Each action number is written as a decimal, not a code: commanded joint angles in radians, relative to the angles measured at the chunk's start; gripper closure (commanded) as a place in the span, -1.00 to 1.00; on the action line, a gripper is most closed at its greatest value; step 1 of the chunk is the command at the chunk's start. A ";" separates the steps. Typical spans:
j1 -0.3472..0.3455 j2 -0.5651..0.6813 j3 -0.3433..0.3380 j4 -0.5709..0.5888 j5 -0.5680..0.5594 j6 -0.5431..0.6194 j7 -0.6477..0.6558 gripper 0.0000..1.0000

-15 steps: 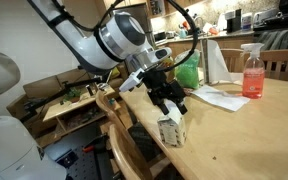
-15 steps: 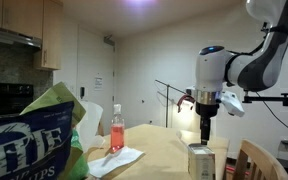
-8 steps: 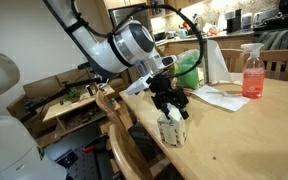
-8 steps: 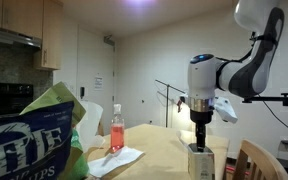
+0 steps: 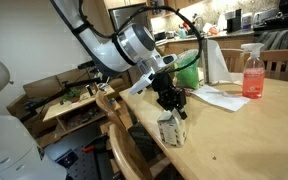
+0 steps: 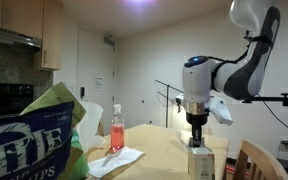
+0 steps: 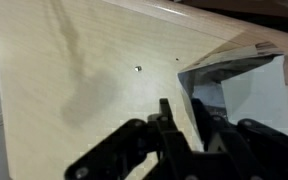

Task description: Open the white box and remove one tea bag from the box and place it on the table

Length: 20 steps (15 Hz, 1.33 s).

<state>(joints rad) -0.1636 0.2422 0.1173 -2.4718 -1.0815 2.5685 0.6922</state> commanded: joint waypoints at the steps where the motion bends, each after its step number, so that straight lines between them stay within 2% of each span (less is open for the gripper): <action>1: 0.122 -0.039 -0.075 -0.010 -0.012 -0.072 0.067 1.00; 5: 0.172 -0.072 -0.096 -0.032 0.004 -0.107 0.075 0.97; 6: 0.178 -0.080 -0.100 -0.036 0.002 -0.116 0.080 0.68; 7: 0.181 -0.086 -0.102 -0.039 0.002 -0.119 0.080 0.51; 9: 0.182 -0.095 -0.107 -0.045 0.003 -0.124 0.078 0.46; 11: 0.177 -0.098 -0.109 -0.047 0.011 -0.123 0.073 0.18; 12: 0.174 -0.097 -0.112 -0.048 0.012 -0.115 0.071 0.64; 15: 0.170 -0.088 -0.121 -0.051 0.013 -0.107 0.066 1.00; 20: 0.170 -0.092 -0.127 -0.062 0.008 -0.098 0.068 1.00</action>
<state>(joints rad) -0.0036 0.1789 0.0011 -2.5086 -1.0781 2.4694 0.7530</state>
